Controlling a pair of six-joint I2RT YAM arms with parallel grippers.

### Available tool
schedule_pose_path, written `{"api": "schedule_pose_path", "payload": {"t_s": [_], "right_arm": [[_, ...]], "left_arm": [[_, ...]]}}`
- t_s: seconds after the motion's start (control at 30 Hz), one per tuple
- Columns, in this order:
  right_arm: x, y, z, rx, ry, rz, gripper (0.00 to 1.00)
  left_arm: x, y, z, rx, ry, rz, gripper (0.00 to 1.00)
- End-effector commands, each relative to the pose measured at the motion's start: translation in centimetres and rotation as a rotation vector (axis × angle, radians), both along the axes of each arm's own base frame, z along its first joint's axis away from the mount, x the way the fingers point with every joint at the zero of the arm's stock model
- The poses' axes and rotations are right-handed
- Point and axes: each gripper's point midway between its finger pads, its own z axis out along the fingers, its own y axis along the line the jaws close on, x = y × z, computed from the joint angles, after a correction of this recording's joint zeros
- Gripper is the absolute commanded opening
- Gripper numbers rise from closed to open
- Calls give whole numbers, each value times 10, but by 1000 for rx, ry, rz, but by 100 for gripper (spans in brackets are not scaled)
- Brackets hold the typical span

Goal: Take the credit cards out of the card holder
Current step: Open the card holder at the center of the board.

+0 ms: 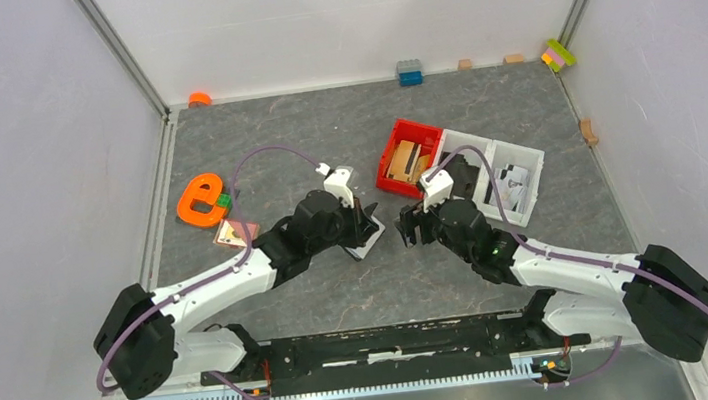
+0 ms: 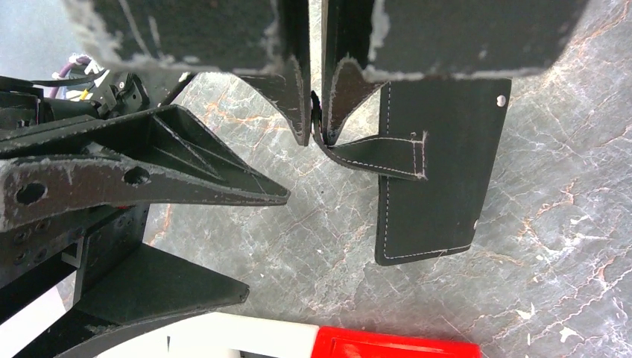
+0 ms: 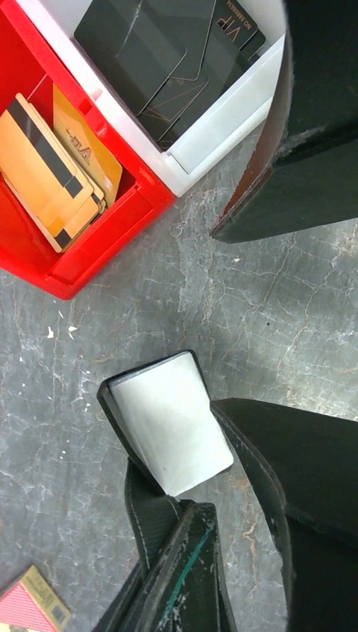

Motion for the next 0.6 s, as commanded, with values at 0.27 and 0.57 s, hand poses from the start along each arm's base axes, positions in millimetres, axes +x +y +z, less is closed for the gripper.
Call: {"api": "schedule_pose_path", "payload": {"t_s": [0.27, 0.57], "right_arm": [[-11, 27, 15, 15, -44, 184, 81], [-6, 31, -1, -38, 14, 182, 81]], "left_arm": [[44, 61, 1, 210, -61, 381, 2], [73, 94, -37, 592, -67, 533, 2]]}}
